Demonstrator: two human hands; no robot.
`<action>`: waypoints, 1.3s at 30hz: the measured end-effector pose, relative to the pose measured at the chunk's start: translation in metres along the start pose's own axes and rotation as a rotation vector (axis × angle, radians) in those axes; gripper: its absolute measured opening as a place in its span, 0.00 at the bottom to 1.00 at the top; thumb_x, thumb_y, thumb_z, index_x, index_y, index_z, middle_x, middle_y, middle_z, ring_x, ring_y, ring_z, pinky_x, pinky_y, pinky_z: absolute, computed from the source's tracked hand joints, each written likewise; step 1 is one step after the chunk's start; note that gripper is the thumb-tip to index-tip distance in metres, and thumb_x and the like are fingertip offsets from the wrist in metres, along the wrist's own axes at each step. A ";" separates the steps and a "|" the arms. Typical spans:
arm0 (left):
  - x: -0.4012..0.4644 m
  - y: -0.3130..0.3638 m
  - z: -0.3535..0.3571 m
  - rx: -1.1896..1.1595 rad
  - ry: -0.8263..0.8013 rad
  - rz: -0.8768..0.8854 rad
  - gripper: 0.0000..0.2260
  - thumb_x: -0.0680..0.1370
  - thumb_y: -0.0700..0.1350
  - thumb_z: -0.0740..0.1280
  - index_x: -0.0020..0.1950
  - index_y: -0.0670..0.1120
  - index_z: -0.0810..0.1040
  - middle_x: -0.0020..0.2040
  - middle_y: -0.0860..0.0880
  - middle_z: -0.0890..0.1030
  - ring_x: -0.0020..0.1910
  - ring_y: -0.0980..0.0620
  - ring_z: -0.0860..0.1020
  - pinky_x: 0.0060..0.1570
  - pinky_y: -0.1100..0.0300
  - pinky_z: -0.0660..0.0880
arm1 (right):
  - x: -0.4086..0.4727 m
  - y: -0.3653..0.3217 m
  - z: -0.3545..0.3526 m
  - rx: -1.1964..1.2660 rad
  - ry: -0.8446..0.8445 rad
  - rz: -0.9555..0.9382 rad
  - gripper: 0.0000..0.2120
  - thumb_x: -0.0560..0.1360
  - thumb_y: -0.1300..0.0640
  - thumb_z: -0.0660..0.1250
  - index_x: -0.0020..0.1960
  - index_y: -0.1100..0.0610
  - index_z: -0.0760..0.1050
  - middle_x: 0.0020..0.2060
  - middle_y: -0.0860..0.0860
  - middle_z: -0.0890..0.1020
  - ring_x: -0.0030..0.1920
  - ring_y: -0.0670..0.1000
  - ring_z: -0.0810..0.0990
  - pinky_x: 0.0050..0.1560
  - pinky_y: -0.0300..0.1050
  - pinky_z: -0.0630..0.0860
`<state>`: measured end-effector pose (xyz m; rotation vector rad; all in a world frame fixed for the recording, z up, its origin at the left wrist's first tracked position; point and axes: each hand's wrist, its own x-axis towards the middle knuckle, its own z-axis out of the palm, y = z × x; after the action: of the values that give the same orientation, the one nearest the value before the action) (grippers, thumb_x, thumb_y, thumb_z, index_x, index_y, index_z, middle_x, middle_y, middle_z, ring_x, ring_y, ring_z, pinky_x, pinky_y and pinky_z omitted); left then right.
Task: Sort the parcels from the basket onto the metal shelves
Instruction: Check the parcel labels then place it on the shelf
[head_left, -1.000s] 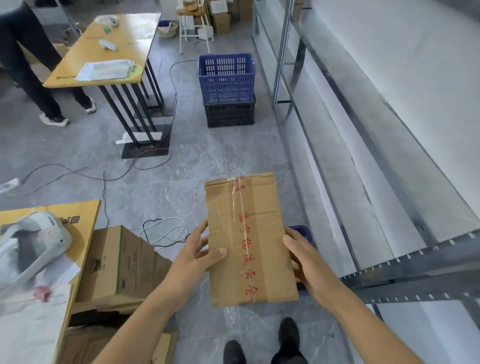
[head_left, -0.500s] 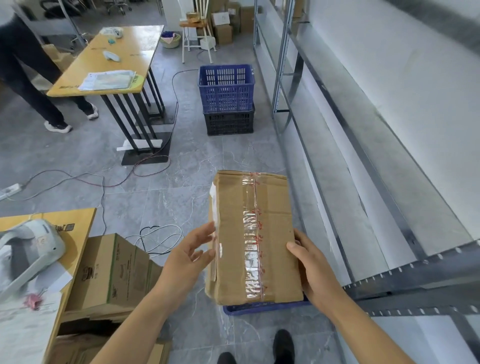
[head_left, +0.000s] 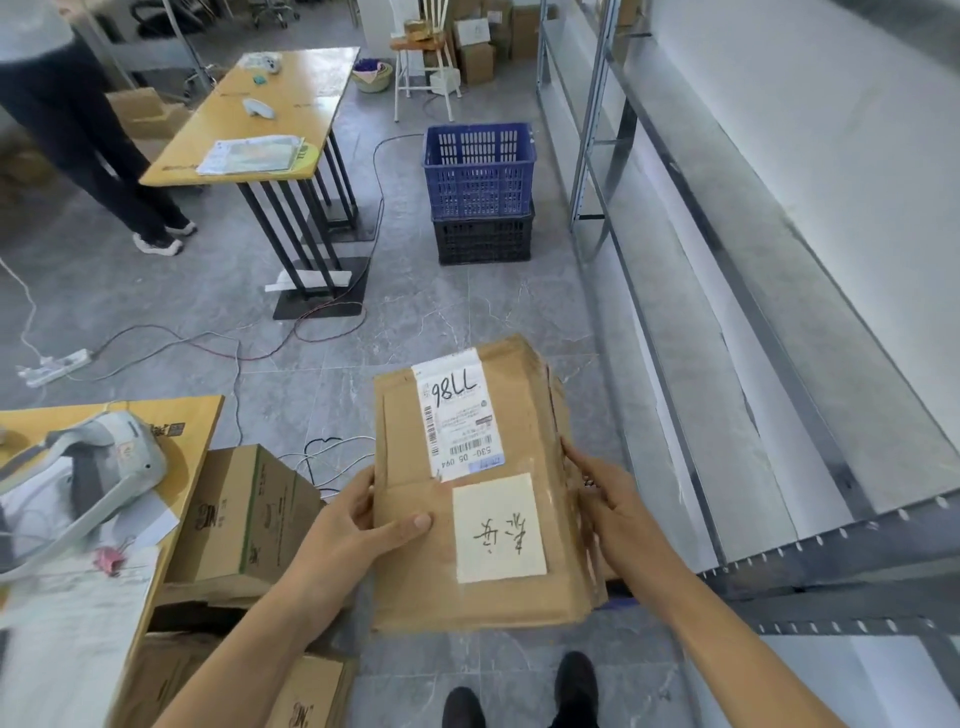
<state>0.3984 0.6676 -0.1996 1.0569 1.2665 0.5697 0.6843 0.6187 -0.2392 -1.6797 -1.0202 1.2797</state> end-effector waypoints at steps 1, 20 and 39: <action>-0.001 -0.002 0.002 -0.006 -0.009 0.003 0.29 0.68 0.51 0.81 0.68 0.60 0.78 0.61 0.56 0.87 0.61 0.51 0.85 0.60 0.49 0.81 | 0.001 -0.002 -0.001 -0.029 0.011 -0.014 0.22 0.85 0.61 0.58 0.68 0.35 0.73 0.68 0.47 0.72 0.67 0.39 0.72 0.67 0.31 0.69; -0.003 -0.029 0.010 0.004 -0.094 -0.124 0.28 0.81 0.50 0.71 0.75 0.72 0.66 0.71 0.61 0.78 0.67 0.51 0.80 0.54 0.33 0.83 | -0.002 -0.007 -0.011 0.172 -0.067 0.025 0.22 0.82 0.51 0.67 0.74 0.40 0.69 0.59 0.46 0.86 0.56 0.49 0.87 0.56 0.56 0.84; 0.000 0.008 -0.005 0.235 0.222 0.207 0.22 0.77 0.46 0.76 0.62 0.72 0.78 0.66 0.52 0.77 0.61 0.48 0.79 0.60 0.50 0.78 | 0.002 -0.019 -0.036 0.251 -0.007 0.115 0.23 0.73 0.56 0.77 0.62 0.60 0.71 0.65 0.55 0.80 0.59 0.56 0.84 0.50 0.57 0.86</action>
<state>0.3949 0.6724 -0.1922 1.3601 1.4529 0.7237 0.7169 0.6236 -0.2151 -1.5585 -0.7410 1.4254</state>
